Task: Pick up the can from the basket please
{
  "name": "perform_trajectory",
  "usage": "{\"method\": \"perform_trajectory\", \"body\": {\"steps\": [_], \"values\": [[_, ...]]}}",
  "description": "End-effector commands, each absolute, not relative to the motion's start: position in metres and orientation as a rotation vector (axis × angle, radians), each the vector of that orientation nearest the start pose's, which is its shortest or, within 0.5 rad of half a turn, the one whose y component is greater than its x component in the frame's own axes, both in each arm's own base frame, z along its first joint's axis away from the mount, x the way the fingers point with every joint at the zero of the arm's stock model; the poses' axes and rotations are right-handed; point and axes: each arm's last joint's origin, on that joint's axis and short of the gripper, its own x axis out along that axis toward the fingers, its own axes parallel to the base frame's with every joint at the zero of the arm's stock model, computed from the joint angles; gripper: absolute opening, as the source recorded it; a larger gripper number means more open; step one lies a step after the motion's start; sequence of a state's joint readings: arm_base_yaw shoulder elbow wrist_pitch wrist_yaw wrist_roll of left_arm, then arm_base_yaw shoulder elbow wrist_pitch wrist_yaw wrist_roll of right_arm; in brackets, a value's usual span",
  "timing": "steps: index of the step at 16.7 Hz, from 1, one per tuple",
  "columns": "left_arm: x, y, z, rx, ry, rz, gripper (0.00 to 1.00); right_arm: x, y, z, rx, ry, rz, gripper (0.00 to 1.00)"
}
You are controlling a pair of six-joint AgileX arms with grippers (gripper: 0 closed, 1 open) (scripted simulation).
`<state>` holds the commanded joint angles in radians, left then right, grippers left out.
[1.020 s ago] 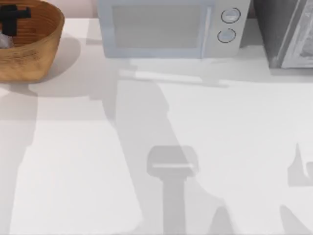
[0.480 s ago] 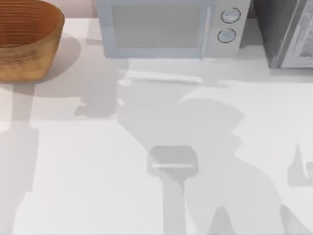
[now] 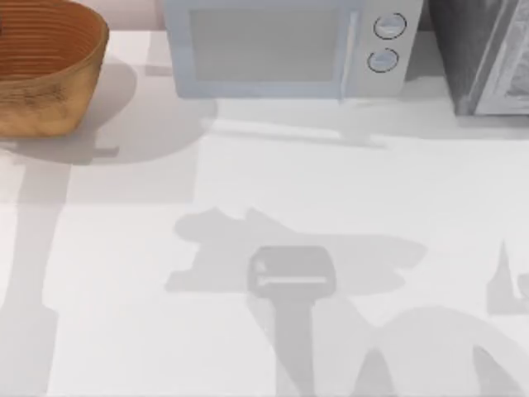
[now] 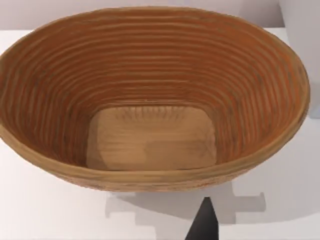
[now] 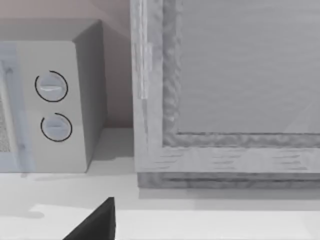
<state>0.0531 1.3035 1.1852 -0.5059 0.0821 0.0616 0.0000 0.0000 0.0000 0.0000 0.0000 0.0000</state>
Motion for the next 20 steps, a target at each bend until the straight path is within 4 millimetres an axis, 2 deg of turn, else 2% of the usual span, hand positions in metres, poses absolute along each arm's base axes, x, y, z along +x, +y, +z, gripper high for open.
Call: {"method": "perform_trajectory", "body": {"steps": [3,6,9,11,13,16,20], "values": [[0.248,0.009,0.323,0.004,0.53,-0.046,0.0,0.106,-0.001,0.16,0.0,0.0,0.0,1.0],[0.2,0.005,0.303,0.005,0.45,-0.045,0.0,0.106,-0.001,0.16,0.0,0.0,0.0,1.0],[0.153,0.002,0.265,0.011,0.349,-0.037,0.0,0.106,-0.001,0.16,0.0,0.0,0.0,1.0],[0.131,0.0,0.236,0.014,0.273,-0.031,0.0,0.106,-0.001,0.16,0.0,0.0,0.0,1.0],[0.117,-0.001,0.21,0.013,0.191,-0.025,0.0,0.106,-0.001,0.16,0.0,0.0,0.0,1.0],[0.108,-0.001,0.179,0.007,0.081,-0.018,0.0,0.106,-0.001,0.16,0.0,0.0,0.0,1.0],[0.106,-0.001,0.16,0.0,0.002,0.0,0.0,0.106,-0.001,0.16,0.0,0.0,0.0,1.0]]}}
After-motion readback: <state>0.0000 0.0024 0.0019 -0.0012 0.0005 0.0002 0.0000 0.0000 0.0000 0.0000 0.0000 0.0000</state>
